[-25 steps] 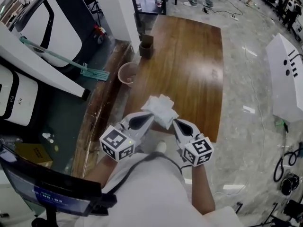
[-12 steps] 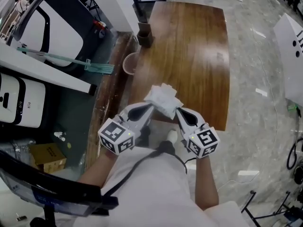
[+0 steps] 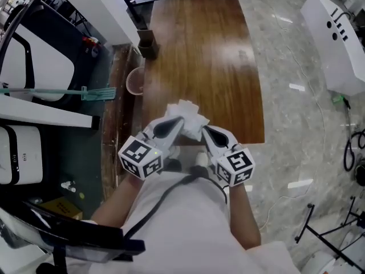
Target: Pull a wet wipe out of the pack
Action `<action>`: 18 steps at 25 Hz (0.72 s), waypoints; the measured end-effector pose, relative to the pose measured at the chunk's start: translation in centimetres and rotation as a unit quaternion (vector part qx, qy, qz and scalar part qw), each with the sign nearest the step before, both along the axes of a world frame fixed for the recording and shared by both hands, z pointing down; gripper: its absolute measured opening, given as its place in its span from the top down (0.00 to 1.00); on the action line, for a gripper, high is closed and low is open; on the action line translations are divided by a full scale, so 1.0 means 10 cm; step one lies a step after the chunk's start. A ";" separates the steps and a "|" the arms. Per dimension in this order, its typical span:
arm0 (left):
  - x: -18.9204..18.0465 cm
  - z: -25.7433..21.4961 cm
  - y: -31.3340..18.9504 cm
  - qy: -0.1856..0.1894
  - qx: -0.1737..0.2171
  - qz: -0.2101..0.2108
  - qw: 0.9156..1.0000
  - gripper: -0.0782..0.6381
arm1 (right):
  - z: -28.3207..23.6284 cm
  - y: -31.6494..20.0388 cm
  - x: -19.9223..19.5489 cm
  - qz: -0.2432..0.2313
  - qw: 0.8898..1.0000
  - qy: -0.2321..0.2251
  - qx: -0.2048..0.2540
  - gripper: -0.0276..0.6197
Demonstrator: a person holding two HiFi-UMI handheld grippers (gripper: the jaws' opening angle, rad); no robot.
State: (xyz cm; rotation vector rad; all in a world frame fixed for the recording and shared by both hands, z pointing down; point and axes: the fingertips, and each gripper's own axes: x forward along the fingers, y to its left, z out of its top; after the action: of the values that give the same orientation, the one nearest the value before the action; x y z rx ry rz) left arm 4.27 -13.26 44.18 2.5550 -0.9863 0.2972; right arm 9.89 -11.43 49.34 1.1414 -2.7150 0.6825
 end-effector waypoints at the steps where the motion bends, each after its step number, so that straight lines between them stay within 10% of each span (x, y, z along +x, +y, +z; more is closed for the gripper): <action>1: -0.03 0.02 -0.02 0.001 -0.003 0.002 1.000 0.89 | 0.05 -0.01 -0.03 0.002 1.000 0.007 -0.005 0.95; 18: -0.62 0.62 -0.23 -0.039 -0.049 -0.003 0.998 0.89 | 0.92 -0.37 -0.58 -0.012 0.991 0.101 -0.085 0.92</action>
State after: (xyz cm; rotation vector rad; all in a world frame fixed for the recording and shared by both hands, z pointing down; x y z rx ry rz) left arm -1.97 -15.61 50.37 2.4678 -0.9822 0.4367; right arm 4.05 -15.13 58.57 1.0725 -2.4478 0.7336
